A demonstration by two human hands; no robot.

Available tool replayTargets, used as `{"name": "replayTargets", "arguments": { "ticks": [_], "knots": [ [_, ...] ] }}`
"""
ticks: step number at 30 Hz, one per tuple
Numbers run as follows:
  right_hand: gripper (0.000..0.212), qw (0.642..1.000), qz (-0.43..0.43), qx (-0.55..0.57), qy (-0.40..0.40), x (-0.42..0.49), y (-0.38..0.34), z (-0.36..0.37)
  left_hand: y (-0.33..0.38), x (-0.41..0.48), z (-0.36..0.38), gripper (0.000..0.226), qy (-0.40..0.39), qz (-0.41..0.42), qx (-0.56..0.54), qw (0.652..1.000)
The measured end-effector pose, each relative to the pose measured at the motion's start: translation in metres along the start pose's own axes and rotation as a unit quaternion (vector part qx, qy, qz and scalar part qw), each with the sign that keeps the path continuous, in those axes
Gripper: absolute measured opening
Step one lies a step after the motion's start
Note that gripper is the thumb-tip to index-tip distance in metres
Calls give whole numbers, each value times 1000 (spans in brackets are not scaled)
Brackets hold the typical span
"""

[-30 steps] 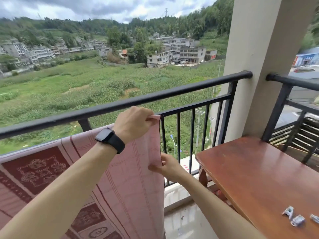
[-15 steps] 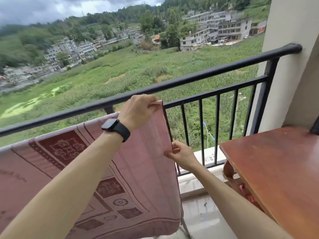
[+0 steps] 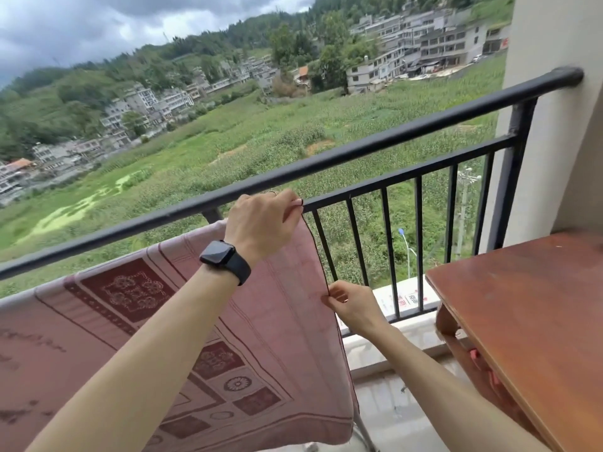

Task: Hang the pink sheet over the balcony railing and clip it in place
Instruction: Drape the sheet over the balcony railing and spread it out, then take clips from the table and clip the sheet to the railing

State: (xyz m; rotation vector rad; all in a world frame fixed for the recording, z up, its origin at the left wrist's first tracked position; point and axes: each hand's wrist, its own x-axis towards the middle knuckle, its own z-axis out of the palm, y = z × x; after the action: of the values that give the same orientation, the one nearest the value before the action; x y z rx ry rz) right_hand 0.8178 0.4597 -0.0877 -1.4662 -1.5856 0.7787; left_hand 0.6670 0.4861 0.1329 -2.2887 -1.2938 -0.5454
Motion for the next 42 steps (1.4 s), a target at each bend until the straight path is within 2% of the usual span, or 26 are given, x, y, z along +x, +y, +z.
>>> {"name": "replayTargets", "arguments": {
  "ticks": [3, 6, 8, 12, 16, 20, 25, 32, 37, 42],
  "knots": [
    [22, 1000, -12, 3, 12, -15, -4, -23, 18, 1, 3, 30, 24, 26, -1, 999],
    [22, 998, -1, -16, 60, -45, 3, -65, 56, -4, 22, 28, 50, 72, -16, 996],
    [20, 994, 22, -37, 103, -70, 15, -95, 90, -15, 47, 23, 39, 103, -38, 993],
    [14, 969, 88, -135, 186, -124, 51, -138, 166, -43, 114, 28, -105, 112, -145, 977],
    [19, 927, 198, -216, 234, -189, 83, -162, 238, -65, 178, 30, -257, 158, -225, 926],
    [23, 886, 302, -258, 239, -239, 111, -182, 309, -71, 229, 34, -325, 205, -272, 882],
    [28, 843, 413, -260, 225, -291, 133, -182, 367, -86, 249, 41, -399, 260, -297, 828],
    [36, 813, 518, -216, 154, -307, 213, -201, 441, -85, 281, 46, -487, 283, -274, 779],
    [48, 792, 570, -154, 156, -289, 299, -241, 516, -74, 321, 54, -540, 245, -257, 763],
    [52, 807, 562, -114, 139, -257, 375, -276, 597, -65, 363, 60, -543, 244, -267, 758]
  ]
}}
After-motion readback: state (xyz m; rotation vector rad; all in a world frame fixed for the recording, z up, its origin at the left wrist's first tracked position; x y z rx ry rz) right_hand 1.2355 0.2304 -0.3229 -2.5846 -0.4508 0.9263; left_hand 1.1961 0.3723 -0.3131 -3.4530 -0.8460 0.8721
